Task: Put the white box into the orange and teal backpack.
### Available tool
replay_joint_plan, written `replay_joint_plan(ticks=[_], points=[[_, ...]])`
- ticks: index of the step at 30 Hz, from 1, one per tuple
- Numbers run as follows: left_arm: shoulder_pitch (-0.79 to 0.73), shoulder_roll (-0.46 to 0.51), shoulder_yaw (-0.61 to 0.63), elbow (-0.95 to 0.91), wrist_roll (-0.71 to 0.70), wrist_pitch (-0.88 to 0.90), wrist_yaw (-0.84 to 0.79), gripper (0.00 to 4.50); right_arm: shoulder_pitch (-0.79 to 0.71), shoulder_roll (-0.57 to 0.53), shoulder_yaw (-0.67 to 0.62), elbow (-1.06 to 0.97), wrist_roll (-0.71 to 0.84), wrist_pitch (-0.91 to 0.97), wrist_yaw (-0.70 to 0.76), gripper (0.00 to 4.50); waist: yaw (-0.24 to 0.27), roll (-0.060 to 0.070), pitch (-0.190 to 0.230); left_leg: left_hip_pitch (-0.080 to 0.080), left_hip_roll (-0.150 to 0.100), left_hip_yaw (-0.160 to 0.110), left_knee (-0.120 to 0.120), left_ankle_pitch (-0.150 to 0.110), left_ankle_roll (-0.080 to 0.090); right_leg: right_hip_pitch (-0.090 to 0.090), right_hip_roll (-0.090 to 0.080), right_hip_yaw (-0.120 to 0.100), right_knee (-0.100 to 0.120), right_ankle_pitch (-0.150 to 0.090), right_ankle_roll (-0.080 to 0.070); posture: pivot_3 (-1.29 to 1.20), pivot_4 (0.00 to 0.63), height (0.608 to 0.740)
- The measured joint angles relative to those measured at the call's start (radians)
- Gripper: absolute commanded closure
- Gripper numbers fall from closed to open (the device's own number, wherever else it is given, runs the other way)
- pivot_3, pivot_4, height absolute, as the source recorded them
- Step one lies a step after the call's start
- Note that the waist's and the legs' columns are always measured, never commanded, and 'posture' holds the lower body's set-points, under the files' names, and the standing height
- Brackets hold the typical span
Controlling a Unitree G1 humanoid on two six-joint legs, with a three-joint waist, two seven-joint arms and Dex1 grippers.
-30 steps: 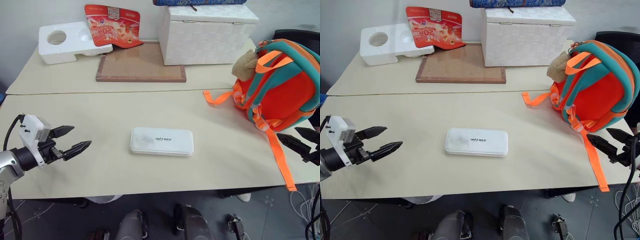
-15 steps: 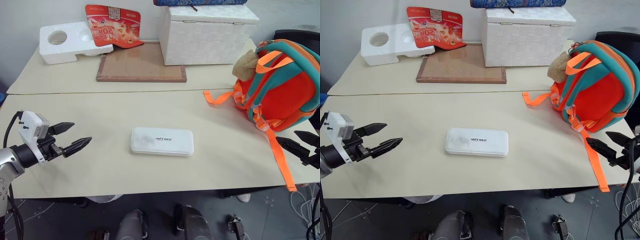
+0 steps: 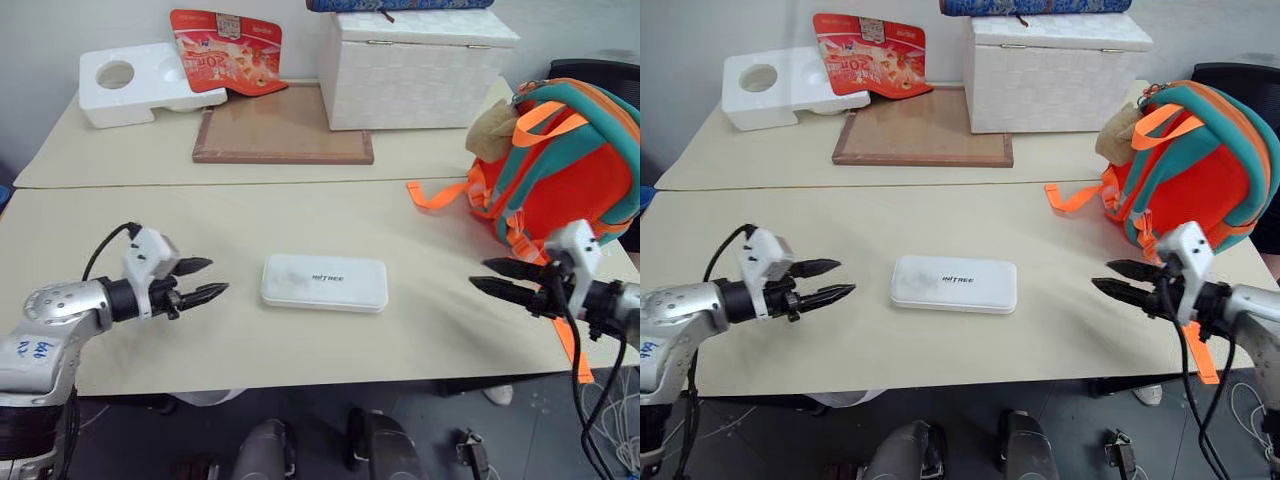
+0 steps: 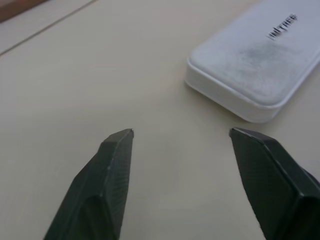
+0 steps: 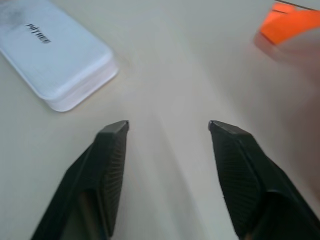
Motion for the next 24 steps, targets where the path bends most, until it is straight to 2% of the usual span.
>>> replay_joint_plan(ticks=[2,5,7,8,14,24], points=[[-0.049,-0.001,-0.054,0.054,0.057,-0.037,-0.003,3.07,-0.066,0.004,0.100,-0.002,-0.043,-0.008,-0.001,3.75,0.000,0.000,0.000,-0.001,0.000,0.000,0.001,0.000,0.000,-0.001,0.000,0.000,0.000,0.000,0.000,0.00,0.150,0.740],[-0.074,-0.016,-0.099,0.078,0.091,-0.065,-0.007,3.83,-0.121,0.031,0.198,0.003,-0.083,-0.025,0.008,4.50,-0.001,0.000,0.000,-0.001,0.000,0.000,0.001,0.000,0.000,-0.001,0.000,0.000,0.000,0.000,0.000,0.00,0.150,0.740],[-0.092,-0.046,-0.131,0.089,0.098,-0.070,-0.016,4.38,-0.173,0.060,0.270,0.028,-0.123,-0.049,0.025,4.50,-0.001,0.000,0.000,-0.001,0.000,0.000,0.001,0.000,0.000,-0.001,0.000,-0.001,0.000,0.000,0.000,0.00,0.150,0.740],[-0.102,-0.057,-0.148,0.089,0.098,-0.075,-0.021,4.47,-0.187,0.070,0.294,0.037,-0.134,-0.059,0.029,4.50,-0.001,0.000,0.000,-0.002,0.000,0.001,0.001,0.000,0.001,-0.001,0.000,-0.001,0.000,0.000,0.000,0.00,0.150,0.740],[-0.153,-0.104,-0.209,0.091,0.112,-0.071,-0.037,4.47,-0.240,0.104,0.393,0.090,-0.211,-0.089,0.043,4.50,0.001,0.000,0.000,-0.002,-0.002,0.001,0.003,0.001,0.002,-0.001,0.000,-0.003,0.002,0.001,0.001,0.00,0.150,0.740],[-0.169,-0.165,-0.247,0.087,0.134,-0.030,-0.033,4.47,-0.300,0.177,0.434,0.178,-0.309,-0.128,0.020,4.50,-0.001,0.000,0.000,-0.002,-0.001,0.001,0.006,0.002,0.002,-0.001,0.000,-0.003,0.007,0.001,0.002,0.00,0.150,0.740]])
